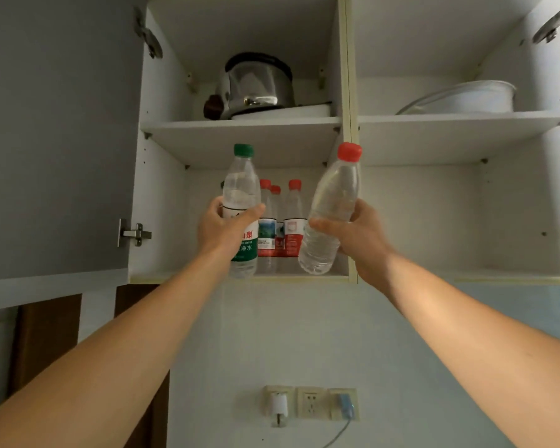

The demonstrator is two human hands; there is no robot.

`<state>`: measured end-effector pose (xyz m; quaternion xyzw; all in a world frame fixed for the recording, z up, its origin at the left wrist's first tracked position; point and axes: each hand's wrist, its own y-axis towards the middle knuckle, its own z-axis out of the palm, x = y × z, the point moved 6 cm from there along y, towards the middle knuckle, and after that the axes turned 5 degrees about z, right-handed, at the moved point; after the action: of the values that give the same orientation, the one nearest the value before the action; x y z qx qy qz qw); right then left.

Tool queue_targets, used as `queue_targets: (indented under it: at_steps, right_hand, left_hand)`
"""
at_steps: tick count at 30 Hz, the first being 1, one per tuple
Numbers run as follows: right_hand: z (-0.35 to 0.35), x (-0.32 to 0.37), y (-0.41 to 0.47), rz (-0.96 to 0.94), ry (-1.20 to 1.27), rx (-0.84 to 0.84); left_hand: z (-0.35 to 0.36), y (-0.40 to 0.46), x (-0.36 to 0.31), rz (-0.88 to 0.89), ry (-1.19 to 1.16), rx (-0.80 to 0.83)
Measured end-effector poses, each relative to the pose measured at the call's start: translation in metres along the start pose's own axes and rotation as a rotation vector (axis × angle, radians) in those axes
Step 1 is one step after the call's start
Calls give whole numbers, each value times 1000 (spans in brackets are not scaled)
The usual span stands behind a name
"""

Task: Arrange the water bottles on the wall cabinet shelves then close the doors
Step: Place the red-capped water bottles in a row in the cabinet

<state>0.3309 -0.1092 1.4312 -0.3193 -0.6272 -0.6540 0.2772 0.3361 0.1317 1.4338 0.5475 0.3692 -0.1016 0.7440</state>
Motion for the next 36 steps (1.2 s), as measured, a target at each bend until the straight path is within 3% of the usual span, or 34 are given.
queue_targets:
  at_steps: [10,17,26,36]
  right_hand:
    - [37,-34,59,60,-160,-44]
    - [47,-75,93,35,-223,-133]
    - [52,-107,106,-77,-449,-306]
    - [53,-114,108,-54,-528,-299]
  left_hand:
    - [34,53,72,-72,-42,44]
    - [62,65,95,123,114,81]
    - [91,73,112,113,78,141]
    - [96,73,112,110,107,129]
